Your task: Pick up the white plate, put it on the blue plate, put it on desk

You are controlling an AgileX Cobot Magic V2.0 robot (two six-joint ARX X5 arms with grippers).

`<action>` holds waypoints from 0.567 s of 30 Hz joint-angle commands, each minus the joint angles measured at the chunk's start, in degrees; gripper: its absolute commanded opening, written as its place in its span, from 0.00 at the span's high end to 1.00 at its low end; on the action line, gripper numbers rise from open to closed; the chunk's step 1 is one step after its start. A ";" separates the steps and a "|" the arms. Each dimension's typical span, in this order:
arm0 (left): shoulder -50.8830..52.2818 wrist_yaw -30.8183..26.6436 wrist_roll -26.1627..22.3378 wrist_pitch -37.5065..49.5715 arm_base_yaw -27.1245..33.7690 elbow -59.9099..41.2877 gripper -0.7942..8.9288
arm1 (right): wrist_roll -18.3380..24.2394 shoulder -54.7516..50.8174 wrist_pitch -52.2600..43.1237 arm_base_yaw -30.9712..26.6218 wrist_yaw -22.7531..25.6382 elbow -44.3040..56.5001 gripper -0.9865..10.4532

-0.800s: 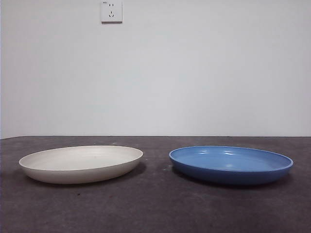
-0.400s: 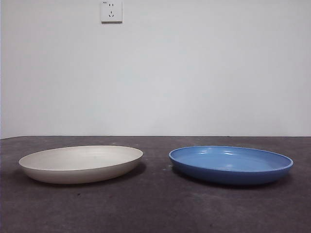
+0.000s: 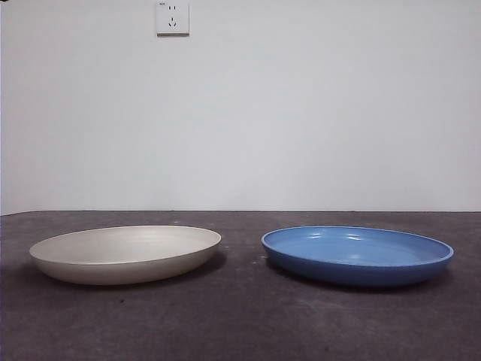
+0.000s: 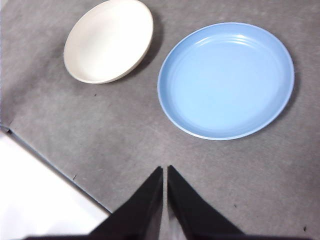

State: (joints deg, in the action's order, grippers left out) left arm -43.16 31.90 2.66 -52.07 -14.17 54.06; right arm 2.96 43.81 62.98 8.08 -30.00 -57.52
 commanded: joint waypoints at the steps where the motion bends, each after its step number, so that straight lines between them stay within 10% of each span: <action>1: -0.33 0.35 -0.70 1.03 -0.44 1.07 0.91 | 1.20 0.31 -0.31 0.92 -0.20 -1.09 0.91; 5: -0.33 0.28 -0.66 1.09 -0.48 1.07 0.87 | 1.07 0.31 -0.35 1.03 0.00 -1.09 0.89; 11: -0.33 0.26 -0.22 1.07 -0.48 1.07 0.45 | 0.42 0.31 -0.35 1.03 0.02 -1.09 0.52; 17: -0.76 -0.72 -0.02 1.09 -0.48 1.07 0.44 | 0.42 0.31 -0.35 1.03 0.02 -1.09 0.51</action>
State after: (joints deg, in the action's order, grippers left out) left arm -43.27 31.42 2.48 -51.31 -14.44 54.06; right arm 3.18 43.81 62.96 8.95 -29.89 -57.52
